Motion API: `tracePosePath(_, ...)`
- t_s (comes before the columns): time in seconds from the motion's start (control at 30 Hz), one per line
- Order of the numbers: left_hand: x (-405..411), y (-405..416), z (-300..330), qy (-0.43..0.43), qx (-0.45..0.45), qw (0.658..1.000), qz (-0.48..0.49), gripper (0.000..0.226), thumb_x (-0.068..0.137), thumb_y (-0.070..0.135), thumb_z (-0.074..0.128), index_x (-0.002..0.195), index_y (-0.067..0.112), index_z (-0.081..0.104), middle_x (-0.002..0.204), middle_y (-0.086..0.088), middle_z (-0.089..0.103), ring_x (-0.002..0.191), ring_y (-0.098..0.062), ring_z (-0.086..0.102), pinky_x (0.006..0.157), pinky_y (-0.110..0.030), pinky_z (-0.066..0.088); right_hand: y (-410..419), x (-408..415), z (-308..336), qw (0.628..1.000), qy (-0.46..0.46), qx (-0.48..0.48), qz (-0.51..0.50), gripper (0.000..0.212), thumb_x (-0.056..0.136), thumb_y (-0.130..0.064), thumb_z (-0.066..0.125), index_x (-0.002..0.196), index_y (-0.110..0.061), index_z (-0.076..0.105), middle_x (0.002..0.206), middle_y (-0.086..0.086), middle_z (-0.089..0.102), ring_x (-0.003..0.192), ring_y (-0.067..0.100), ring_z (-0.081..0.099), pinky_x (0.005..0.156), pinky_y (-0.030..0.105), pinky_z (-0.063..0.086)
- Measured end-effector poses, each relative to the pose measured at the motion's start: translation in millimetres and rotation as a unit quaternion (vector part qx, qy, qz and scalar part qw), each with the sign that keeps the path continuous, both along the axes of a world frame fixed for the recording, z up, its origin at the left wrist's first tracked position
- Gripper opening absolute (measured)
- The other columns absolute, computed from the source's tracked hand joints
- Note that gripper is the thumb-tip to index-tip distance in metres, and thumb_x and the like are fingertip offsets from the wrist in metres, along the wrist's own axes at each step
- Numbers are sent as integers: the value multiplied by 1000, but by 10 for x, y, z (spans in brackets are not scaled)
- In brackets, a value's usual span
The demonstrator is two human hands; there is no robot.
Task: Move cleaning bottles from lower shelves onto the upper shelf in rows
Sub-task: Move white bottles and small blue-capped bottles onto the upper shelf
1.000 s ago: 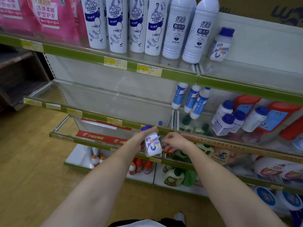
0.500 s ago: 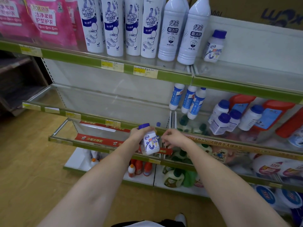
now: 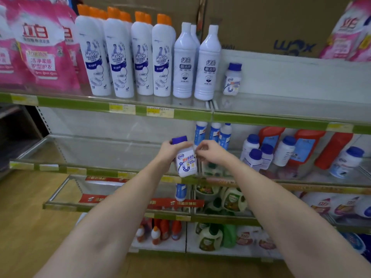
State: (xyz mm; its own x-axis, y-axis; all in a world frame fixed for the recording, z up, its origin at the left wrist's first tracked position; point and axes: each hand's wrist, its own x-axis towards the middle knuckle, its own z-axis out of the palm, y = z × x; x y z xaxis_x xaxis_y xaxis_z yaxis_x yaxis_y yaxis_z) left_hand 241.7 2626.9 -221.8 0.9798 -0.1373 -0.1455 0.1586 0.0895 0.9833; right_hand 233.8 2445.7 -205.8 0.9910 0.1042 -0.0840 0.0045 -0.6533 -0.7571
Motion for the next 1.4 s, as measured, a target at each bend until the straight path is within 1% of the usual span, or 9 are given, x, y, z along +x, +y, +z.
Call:
tracePosePath(0.17, 111, -218, 793, -136, 0, 990, -41, 34, 77, 13, 83, 103, 9, 61, 72, 2, 70, 64, -18, 68, 59, -31, 56, -215, 151, 654, 992, -117, 19, -42, 9, 94, -4, 58, 93, -7, 66, 82, 11, 73, 68, 20, 67, 56, 30, 55)
tracePosePath(0.33, 195, -516, 1441, -191, -20, 981, -41, 42, 74, 17, 87, 107, 13, 62, 86, -2, 71, 76, -21, 70, 78, -40, 59, -533, 257, 1075, 968, -227, 17, -108, 17, 91, -12, 62, 80, -26, 61, 80, 3, 72, 78, 25, 71, 75, 45, 60)
tracePosePath(0.43, 275, -777, 1720, -234, -6, 971, -36, 42, 71, 20, 90, 104, 15, 65, 91, -6, 74, 83, -23, 73, 76, -38, 61, -738, 313, 1201, 959, -245, 14, -144, 18, 91, -11, 61, 79, -25, 61, 80, 2, 70, 79, 25, 69, 78, 43, 59)
tracePosePath(0.53, 394, -1011, 1913, -275, 40, 960, -30, 46, 72, 25, 90, 108, 10, 64, 92, -5, 73, 81, -17, 73, 67, -26, 57, -935, 399, 1242, 953, -257, 18, -158, 10, 91, -12, 61, 83, -18, 63, 81, 6, 72, 75, 27, 70, 71, 42, 59)
tracePosePath(0.7, 700, -1420, 2048, -334, 77, 939, -24, 61, 69, 22, 92, 119, 16, 57, 110, 0, 64, 98, -14, 65, 81, -27, 60, -1303, 602, 1280, 953, -237, 22, -189, 16, 92, -9, 57, 80, -19, 58, 77, 8, 72, 61, 22, 68, 58, 31, 53)
tracePosePath(0.87, 1118, -1791, 1902, -323, 144, 935, -44, 62, 66, 27, 94, 114, 24, 55, 114, -4, 65, 100, -22, 68, 76, -30, 60, -1616, 927, 1287, 953, -210, 35, -215, 13, 94, -11, 55, 84, -19, 58, 80, 6, 73, 65, 19, 68, 60, 30, 52)
tracePosePath(1.07, 1469, -2047, 1745, -287, 220, 932, 4, 55, 80, 31, 83, 122, 16, 52, 112, 0, 65, 98, -17, 64, 62, -14, 47, -1858, 1377, 1178, 964, -181, 28, -193, 9, 91, -16, 57, 98, -16, 63, 80, 2, 74, 76, 20, 71, 79, 44, 61)
tracePosePath(1.2, 1652, -2083, 1730, -286, 244, 926, 27, 54, 82, 33, 82, 124, 16, 53, 114, -4, 65, 101, -21, 65, 88, -41, 57, -1941, 1614, 1121, 972, -166, 28, -163, 8, 86, -16, 59, 92, -19, 63, 84, 4, 75, 83, 25, 71, 82, 47, 61)
tracePosePath(1.4, 1806, -2143, 1676, -286, 289, 910, 77, 49, 84, 40, 78, 122, 20, 56, 118, -5, 62, 104, -20, 61, 96, -43, 52, -1897, 1803, 1083, 976, -180, 5, -121, 7, 88, -17, 61, 85, -24, 61, 90, 7, 75, 89, 27, 71, 85, 46, 59)
